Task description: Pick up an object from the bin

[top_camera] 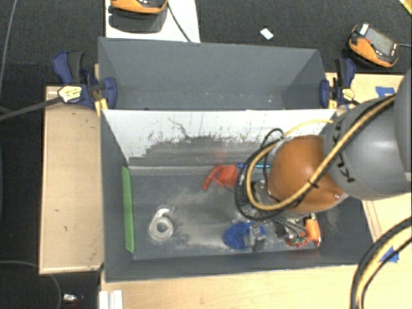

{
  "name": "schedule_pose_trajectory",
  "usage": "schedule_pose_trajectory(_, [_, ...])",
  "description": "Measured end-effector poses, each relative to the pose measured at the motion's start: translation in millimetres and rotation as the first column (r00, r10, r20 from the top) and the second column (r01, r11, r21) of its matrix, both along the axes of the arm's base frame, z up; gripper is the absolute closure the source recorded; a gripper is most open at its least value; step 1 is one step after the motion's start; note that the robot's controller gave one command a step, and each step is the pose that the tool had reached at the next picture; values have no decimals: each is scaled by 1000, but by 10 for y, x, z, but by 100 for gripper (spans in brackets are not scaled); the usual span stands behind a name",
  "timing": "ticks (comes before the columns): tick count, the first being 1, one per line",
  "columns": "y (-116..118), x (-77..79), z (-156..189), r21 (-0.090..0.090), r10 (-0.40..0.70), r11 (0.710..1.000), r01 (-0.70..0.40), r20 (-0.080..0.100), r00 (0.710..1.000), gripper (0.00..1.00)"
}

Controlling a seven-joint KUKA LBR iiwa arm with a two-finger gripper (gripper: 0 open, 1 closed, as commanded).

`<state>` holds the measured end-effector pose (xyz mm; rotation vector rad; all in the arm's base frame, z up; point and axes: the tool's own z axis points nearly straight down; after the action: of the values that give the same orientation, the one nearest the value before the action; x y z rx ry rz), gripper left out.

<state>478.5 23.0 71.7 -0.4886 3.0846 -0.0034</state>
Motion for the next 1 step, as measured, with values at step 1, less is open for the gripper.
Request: schedule_pose_trajectory(1, [1,20,1088,1,-5,1000,5,7,1000,100])
